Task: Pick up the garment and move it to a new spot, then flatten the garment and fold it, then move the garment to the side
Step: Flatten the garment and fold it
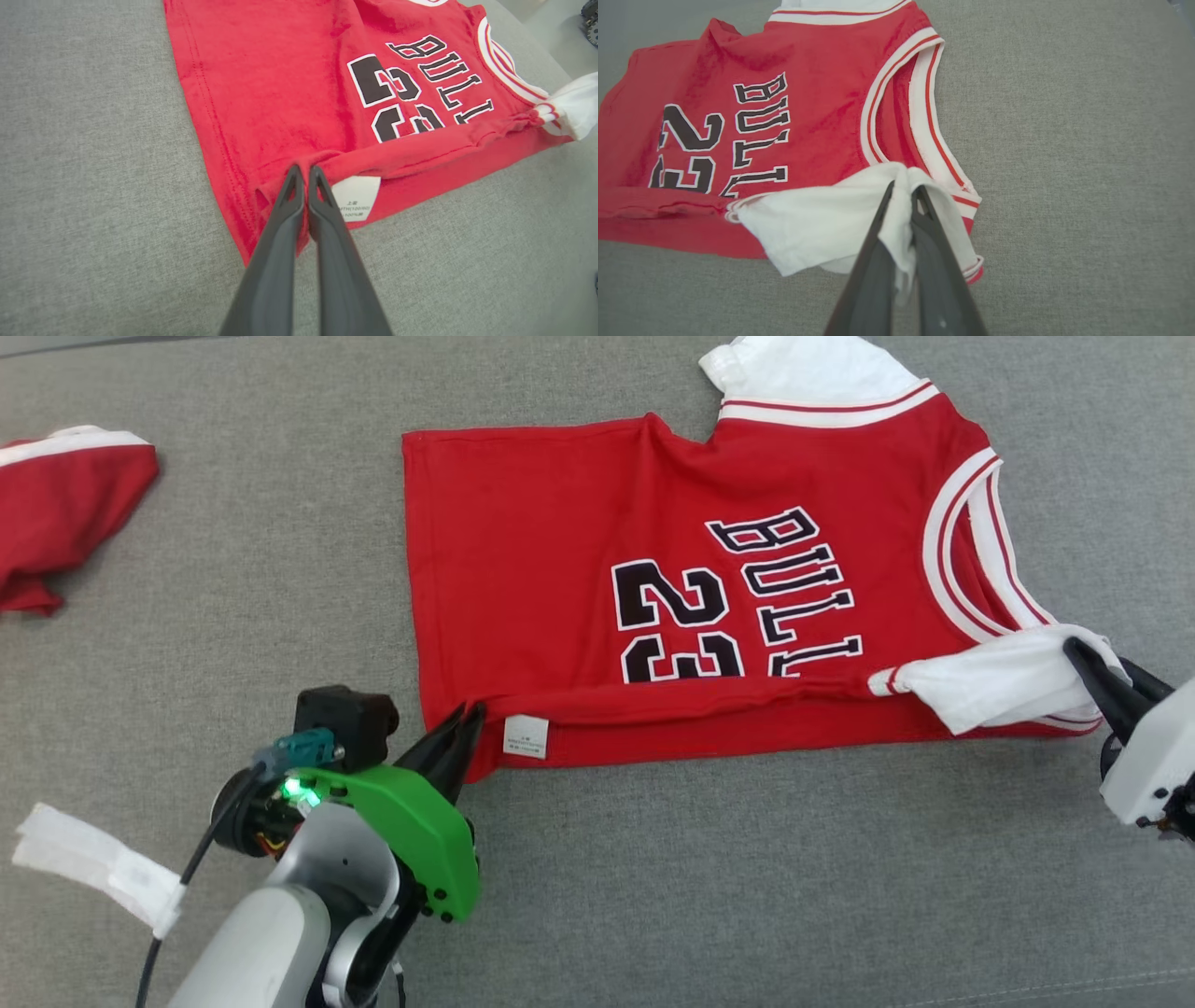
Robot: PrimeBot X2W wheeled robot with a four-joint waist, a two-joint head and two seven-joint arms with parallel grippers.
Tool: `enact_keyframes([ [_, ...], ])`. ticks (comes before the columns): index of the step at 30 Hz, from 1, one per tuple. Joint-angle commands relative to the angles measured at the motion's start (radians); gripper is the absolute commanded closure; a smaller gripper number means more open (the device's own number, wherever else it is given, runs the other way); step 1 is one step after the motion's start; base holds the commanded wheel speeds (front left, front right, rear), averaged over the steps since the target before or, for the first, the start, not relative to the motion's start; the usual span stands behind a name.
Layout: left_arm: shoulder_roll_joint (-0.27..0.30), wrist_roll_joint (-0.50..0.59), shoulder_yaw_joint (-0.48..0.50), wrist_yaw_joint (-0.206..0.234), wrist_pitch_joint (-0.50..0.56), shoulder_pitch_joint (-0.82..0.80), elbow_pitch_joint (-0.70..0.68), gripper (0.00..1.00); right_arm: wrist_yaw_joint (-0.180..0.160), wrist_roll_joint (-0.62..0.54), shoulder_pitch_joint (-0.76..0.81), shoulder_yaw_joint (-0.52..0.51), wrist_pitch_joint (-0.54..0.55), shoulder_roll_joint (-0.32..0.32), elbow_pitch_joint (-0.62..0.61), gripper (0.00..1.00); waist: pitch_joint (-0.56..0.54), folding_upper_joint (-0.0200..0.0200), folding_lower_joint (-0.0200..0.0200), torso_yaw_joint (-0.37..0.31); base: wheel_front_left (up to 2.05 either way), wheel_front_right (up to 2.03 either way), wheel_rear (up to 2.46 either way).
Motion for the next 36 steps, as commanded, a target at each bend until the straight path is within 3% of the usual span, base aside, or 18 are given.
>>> enact_keyframes([
  [1,0.008,-0.005,-0.001,-0.012,0.022,-0.039,0.011,1.0,0.0,-0.012,-0.043,0.014,0.016,-0.014,0.011,1.0,0.022,0.0,0.0001,0.004,0.0,0.0,0.0],
  [4,0.011,0.002,-0.015,-0.023,0.066,-0.097,0.039,1.0,0.0,-0.008,-0.113,0.068,0.056,-0.045,0.035,1.0,0.04,0.0,0.0001,0.006,0.0,0.0,0.0],
  [5,0.013,0.009,-0.019,-0.023,0.08,-0.117,0.055,1.0,0.0,0.005,-0.144,0.09,0.059,-0.055,0.041,0.92,0.044,0.0,0.0001,0.006,0.0,0.0,0.0],
  [6,0.01,0.01,-0.017,-0.019,0.086,-0.13,0.067,0.95,0.0,0.007,-0.171,0.092,0.048,-0.06,0.051,0.47,0.048,0.0,0.0001,0.006,0.0,0.0,0.0],
  [7,0.005,0.012,-0.02,-0.017,0.093,-0.145,0.081,0.59,0.0,0.007,-0.198,0.098,0.039,-0.064,0.066,0.0,0.053,0.0,0.0001,0.005,0.0,0.0,0.0],
  [8,0.007,0.019,-0.024,-0.02,0.094,-0.158,0.093,0.07,0.0,-0.002,-0.215,0.103,0.033,-0.067,0.083,0.0,0.056,0.0,0.0001,0.004,0.0,0.0,0.0],
  [9,0.007,0.028,-0.017,-0.015,0.083,-0.173,0.102,0.0,0.0,-0.014,-0.233,0.116,0.026,-0.072,0.099,0.0,0.058,0.0,0.0001,0.003,0.0,0.0,0.0],
  [14,-0.003,0.027,0.015,0.015,0.032,-0.178,0.123,0.0,0.0,-0.032,-0.258,0.139,-0.031,-0.092,0.12,0.0,0.046,0.0,0.0001,-0.005,0.0,0.0,0.0],
  [20,0.022,-0.002,0.063,0.056,-0.002,-0.058,0.029,0.0,0.0,-0.035,-0.108,0.15,-0.042,-0.161,0.037,0.0,0.022,0.0,0.0001,-0.031,0.0,0.0,0.0],
  [26,0.039,-0.031,0.06,0.077,0.022,0.05,-0.026,0.0,0.0,-0.079,-0.008,0.125,-0.025,-0.211,0.022,0.0,0.085,0.0,0.0001,-0.037,0.0,0.0,0.0],
  [36,0.01,-0.059,0.03,0.044,0.044,0.002,0.075,0.0,0.0,-0.066,-0.113,0.184,0.022,-0.185,0.124,0.0,0.158,0.0,0.0001,-0.009,0.0,0.0,0.0],
])
